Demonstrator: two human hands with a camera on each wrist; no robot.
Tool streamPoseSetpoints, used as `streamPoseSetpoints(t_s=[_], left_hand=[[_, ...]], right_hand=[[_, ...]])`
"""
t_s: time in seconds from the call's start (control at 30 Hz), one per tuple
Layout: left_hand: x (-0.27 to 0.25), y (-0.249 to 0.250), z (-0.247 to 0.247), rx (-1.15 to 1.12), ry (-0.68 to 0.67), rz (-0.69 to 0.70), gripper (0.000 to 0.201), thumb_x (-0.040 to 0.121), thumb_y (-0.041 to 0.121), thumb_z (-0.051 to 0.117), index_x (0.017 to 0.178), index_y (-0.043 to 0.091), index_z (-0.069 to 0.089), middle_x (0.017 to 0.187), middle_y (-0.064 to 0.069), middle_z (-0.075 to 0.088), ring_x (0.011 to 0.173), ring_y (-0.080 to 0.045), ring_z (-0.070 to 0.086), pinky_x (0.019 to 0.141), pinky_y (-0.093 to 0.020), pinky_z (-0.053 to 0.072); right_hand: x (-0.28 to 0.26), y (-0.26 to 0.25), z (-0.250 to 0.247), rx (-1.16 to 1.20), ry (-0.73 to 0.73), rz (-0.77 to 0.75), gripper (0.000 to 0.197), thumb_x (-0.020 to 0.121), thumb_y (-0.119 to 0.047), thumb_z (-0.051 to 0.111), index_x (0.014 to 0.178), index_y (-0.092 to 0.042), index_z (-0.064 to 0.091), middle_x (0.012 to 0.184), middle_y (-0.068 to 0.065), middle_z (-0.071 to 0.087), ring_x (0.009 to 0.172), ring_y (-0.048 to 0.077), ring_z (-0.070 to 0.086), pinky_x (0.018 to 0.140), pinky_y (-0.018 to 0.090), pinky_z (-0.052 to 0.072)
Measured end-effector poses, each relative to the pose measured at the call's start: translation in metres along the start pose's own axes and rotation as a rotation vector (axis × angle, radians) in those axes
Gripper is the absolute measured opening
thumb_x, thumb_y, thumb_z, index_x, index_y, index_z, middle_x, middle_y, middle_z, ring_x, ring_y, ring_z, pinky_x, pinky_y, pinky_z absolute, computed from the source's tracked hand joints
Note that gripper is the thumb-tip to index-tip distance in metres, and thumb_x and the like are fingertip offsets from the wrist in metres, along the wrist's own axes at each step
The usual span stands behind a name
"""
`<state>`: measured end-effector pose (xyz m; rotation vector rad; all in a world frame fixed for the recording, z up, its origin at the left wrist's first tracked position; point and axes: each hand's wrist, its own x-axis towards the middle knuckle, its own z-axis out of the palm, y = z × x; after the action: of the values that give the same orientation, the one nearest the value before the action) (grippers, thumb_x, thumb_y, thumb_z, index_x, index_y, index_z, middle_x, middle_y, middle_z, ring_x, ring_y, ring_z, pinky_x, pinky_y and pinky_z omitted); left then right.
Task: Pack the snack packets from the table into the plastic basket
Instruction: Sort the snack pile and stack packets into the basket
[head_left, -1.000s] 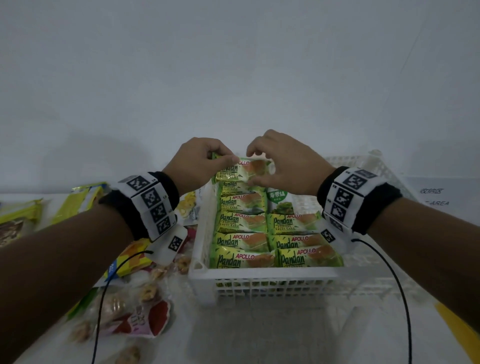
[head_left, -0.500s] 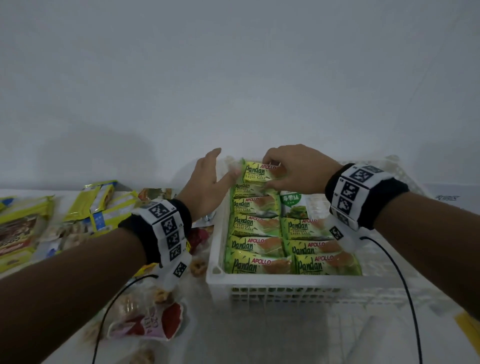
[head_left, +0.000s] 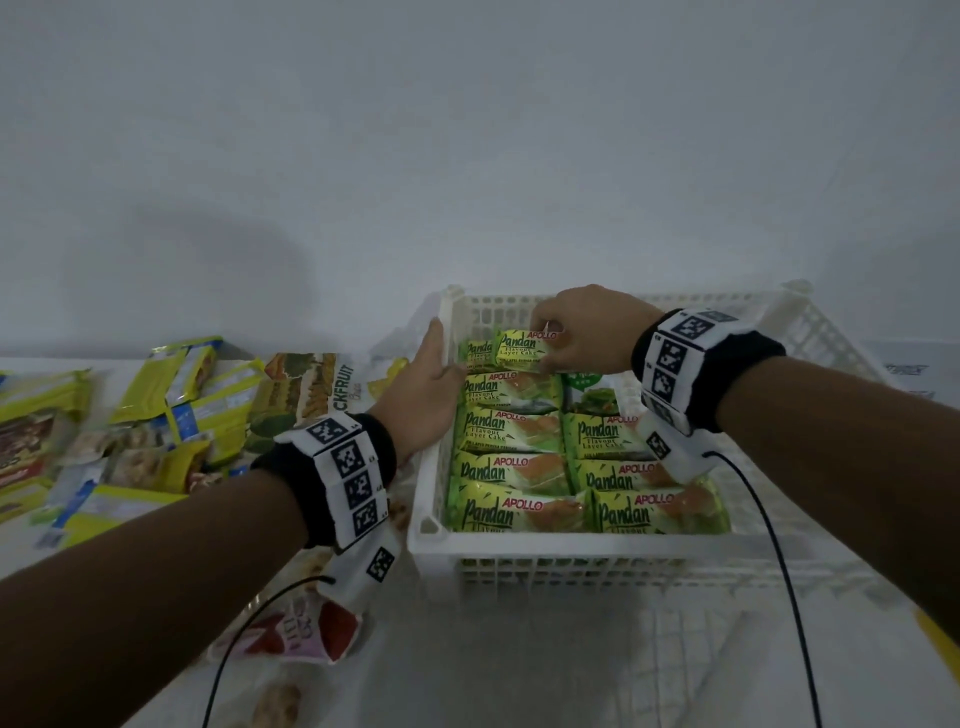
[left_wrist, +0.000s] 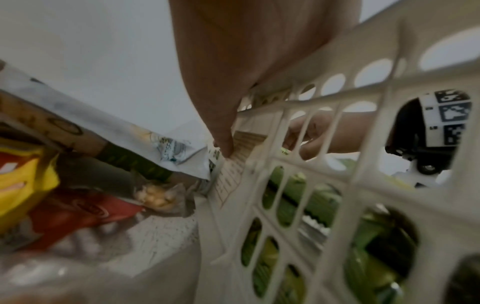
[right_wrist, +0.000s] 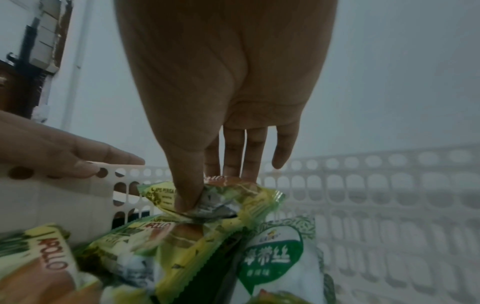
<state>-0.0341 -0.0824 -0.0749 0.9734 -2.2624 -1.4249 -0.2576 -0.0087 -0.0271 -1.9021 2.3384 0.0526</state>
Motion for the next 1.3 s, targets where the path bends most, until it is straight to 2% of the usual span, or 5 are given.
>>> streamPoseSetpoints(t_s=[0.17, 0.5, 0.73, 1.13, 1.3], left_hand=[[-0.001, 0.003, 0.001, 0.028, -0.002, -0.001, 0.066, 0.111, 0.027, 0.032, 0.162, 0.019, -0.010, 0.144, 0.009, 0.047, 0.069, 0.011, 0.032, 0.061, -0.008, 0.030], [0.002, 0.002, 0.000, 0.006, 0.032, -0.009, 0.066, 0.111, 0.024, 0.032, 0.161, 0.018, -0.010, 0.084, 0.022, 0.030, 0.066, 0.006, 0.025, 0.062, -0.014, 0.023], [0.001, 0.004, 0.001, -0.014, 0.007, 0.009, 0.066, 0.111, 0.024, 0.032, 0.161, 0.016, -0.011, 0.151, -0.004, 0.043, 0.067, 0.007, 0.028, 0.062, -0.012, 0.025], [0.002, 0.003, 0.001, 0.001, -0.007, 0.008, 0.066, 0.112, 0.024, 0.031, 0.161, 0.016, -0.012, 0.115, 0.000, 0.050, 0.067, 0.007, 0.024, 0.062, -0.014, 0.022], [0.003, 0.001, 0.001, 0.031, -0.003, 0.020, 0.065, 0.111, 0.024, 0.031, 0.161, 0.017, -0.011, 0.155, -0.024, 0.039, 0.069, 0.007, 0.026, 0.065, -0.014, 0.022]], right_hand=[[0.008, -0.002, -0.003, 0.005, 0.001, 0.000, 0.046, 0.087, -0.052, 0.074, 0.123, -0.027, 0.061, 0.106, -0.007, 0.059, 0.097, 0.017, 0.057, 0.085, 0.037, 0.051], [0.029, -0.014, -0.010, -0.010, -0.014, -0.005, 0.043, 0.085, -0.049, 0.075, 0.120, -0.029, 0.062, 0.103, -0.009, 0.055, 0.097, 0.016, 0.056, 0.087, 0.038, 0.052], [0.042, -0.024, -0.002, -0.041, -0.020, -0.003, 0.043, 0.086, -0.049, 0.074, 0.121, -0.027, 0.063, 0.108, -0.006, 0.060, 0.098, 0.017, 0.057, 0.087, 0.039, 0.054], [0.039, -0.023, -0.001, -0.030, -0.006, -0.008, 0.058, 0.083, -0.053, 0.076, 0.131, -0.026, 0.059, 0.124, -0.001, 0.059, 0.110, 0.019, 0.055, 0.091, 0.037, 0.049], [0.032, -0.025, -0.007, -0.021, 0.038, 0.009, 0.053, 0.089, -0.065, 0.062, 0.127, -0.028, 0.061, 0.121, -0.004, 0.061, 0.102, 0.014, 0.053, 0.091, 0.039, 0.051]])
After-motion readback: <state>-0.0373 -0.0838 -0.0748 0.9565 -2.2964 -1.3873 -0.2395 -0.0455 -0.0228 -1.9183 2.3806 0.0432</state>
